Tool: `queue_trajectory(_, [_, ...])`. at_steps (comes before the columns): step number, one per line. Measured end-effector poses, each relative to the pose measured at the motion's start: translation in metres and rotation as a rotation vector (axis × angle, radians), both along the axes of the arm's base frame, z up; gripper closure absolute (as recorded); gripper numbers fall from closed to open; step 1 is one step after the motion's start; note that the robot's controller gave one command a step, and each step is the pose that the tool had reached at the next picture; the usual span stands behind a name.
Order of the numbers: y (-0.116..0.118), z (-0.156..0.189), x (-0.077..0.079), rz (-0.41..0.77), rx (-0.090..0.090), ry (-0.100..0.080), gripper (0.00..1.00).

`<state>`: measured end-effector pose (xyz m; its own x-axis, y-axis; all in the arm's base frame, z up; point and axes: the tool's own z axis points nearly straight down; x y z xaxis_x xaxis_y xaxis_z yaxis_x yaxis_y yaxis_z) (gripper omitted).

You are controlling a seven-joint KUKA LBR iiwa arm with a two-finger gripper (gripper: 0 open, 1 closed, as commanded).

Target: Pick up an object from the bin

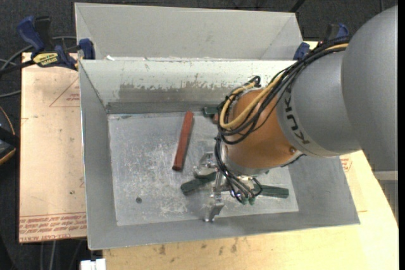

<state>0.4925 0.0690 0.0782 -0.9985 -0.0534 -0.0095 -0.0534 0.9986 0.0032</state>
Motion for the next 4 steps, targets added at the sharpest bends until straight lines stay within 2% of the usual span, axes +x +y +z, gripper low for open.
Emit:
queue_trajectory(1, [0.003, -0.001, 0.019, 0.171, 0.0, -0.007, 1.0])
queue_trajectory(3, [0.002, 0.003, 0.018, 0.171, -0.001, -0.003, 1.0])
queue_trajectory(4, [0.002, 0.018, 0.016, 0.171, -0.003, 0.007, 1.0])
